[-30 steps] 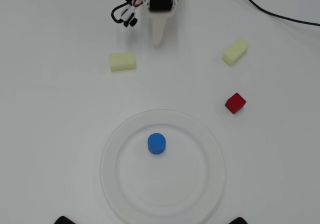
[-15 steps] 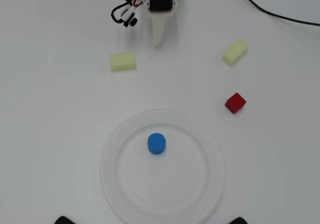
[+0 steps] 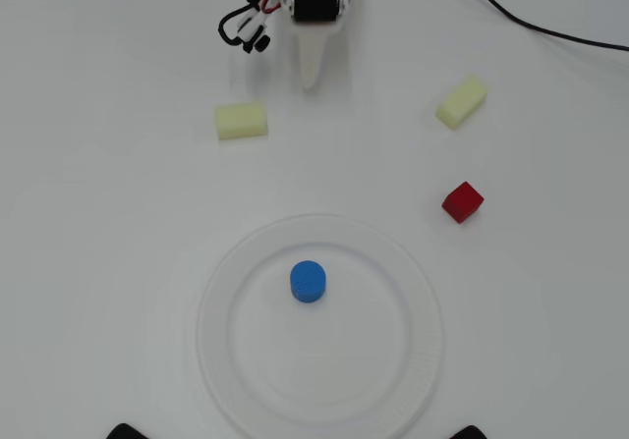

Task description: Grasp a blue block and put it in the dish.

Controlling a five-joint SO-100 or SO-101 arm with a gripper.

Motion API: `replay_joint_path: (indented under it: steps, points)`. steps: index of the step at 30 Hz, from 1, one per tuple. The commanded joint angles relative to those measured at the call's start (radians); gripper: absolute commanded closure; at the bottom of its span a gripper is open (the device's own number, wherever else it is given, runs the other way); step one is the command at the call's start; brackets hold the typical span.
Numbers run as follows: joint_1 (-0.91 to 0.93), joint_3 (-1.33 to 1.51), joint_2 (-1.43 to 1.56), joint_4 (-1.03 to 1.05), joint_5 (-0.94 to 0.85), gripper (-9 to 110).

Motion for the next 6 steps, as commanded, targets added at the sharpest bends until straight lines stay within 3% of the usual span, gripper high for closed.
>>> replay_joint_path:
  steps: [1,6]
  points:
    - [-0.008,0.097,0.170,0.046,0.002,101]
    - [-0.008,0.097,0.170,0.046,0.002,101]
